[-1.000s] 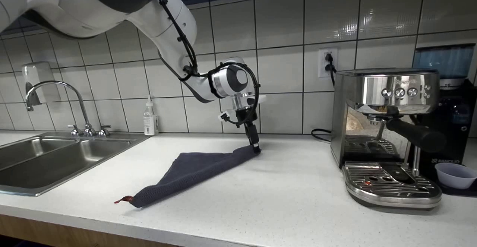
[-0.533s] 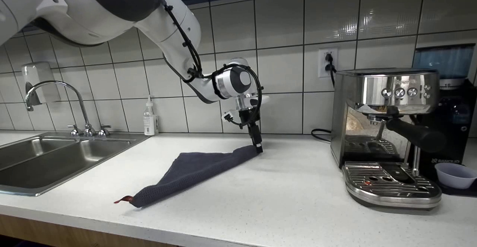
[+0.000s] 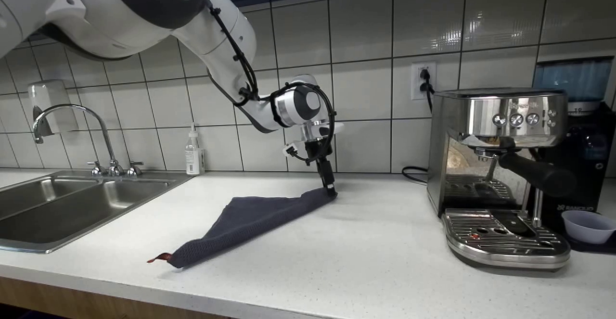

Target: Fold the grey towel into a triangle twice.

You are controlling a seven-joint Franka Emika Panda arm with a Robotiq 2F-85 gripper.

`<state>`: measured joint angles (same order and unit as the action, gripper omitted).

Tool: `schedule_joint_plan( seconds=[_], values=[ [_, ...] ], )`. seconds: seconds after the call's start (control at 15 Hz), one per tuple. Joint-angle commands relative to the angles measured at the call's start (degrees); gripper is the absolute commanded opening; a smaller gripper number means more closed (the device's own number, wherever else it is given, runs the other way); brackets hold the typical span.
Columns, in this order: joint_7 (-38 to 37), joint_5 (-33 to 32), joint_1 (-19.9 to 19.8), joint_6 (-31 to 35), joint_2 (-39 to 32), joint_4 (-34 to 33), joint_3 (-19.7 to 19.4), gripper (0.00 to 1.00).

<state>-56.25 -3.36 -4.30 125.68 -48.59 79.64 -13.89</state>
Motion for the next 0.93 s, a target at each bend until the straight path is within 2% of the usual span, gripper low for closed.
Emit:
schedule_joint_plan(
  seconds=[0.0, 0.07, 0.67, 0.73, 0.87],
  values=[
    [-0.1, 0.8, 0.1, -1.5, -0.1, -1.0, 0.0, 0.75],
    [-0.2, 0.8, 0.1, -1.3, 0.1, -0.7, 0.0, 0.74],
    [-0.7, 0.2, 1.2, 0.1, 1.8, 1.3, -0.4, 0.03],
    [-0.3, 0.3, 1.2, 0.1, 2.3, 1.7, -0.2, 0.0],
    [-0.4, 0.0, 1.5, 1.3, 3.9, 3.3, -0.5, 0.0]
  ],
)
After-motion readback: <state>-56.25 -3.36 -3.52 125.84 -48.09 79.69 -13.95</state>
